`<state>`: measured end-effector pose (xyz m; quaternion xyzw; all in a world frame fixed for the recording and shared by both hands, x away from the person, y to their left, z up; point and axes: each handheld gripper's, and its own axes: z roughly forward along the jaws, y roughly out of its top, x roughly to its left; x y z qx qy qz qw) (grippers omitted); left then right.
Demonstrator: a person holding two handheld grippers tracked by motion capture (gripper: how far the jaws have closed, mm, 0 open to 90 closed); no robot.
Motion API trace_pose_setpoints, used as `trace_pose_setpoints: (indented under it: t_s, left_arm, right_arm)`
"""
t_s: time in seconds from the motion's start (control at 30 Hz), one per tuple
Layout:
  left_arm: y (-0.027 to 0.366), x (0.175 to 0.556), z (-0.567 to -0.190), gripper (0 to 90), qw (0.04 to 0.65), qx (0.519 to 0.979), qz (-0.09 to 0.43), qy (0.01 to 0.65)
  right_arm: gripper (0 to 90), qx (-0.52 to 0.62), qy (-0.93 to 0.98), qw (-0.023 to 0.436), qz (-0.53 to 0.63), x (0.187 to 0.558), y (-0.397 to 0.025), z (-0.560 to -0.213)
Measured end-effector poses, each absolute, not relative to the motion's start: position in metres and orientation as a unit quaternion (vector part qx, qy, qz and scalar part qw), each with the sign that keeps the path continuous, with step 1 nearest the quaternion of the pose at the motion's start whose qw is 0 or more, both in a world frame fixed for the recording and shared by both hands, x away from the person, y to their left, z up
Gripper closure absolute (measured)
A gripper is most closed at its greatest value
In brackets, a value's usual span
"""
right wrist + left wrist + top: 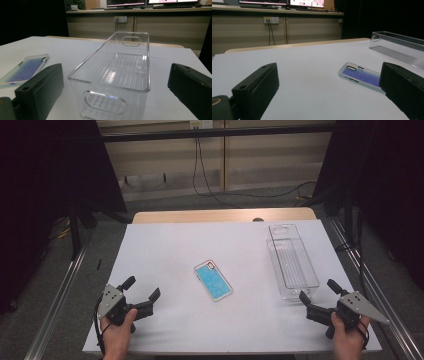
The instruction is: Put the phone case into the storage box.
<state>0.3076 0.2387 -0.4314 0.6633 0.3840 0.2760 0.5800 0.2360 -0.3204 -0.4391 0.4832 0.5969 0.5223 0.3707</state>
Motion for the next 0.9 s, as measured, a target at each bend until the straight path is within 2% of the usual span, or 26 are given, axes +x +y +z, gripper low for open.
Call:
trace_pose_setpoints:
  t_s: [0.4,0.6,0.7,0.9]
  left_arm:
    - [0.226,0.306,-0.43,2.1,0.587,0.67,0.251,0.377]
    - [0.219,0.311,-0.427,2.1,0.578,0.676,0.267,0.371]
    - [0.213,0.313,-0.428,2.0,0.581,0.679,0.248,0.375]
    - [0.201,0.316,-0.425,3.9,0.572,0.702,0.249,0.343]
  right_arm:
    - [0.1,0.484,0.593,0.371,0.525,0.235,-0.315,-0.439]
    - [0.1,0.484,0.593,0.368,0.528,0.234,-0.317,-0.439]
    - [0.1,0.485,0.592,0.367,0.529,0.233,-0.317,-0.439]
    - [0.2,0.486,0.592,0.371,0.526,0.233,-0.318,-0.439]
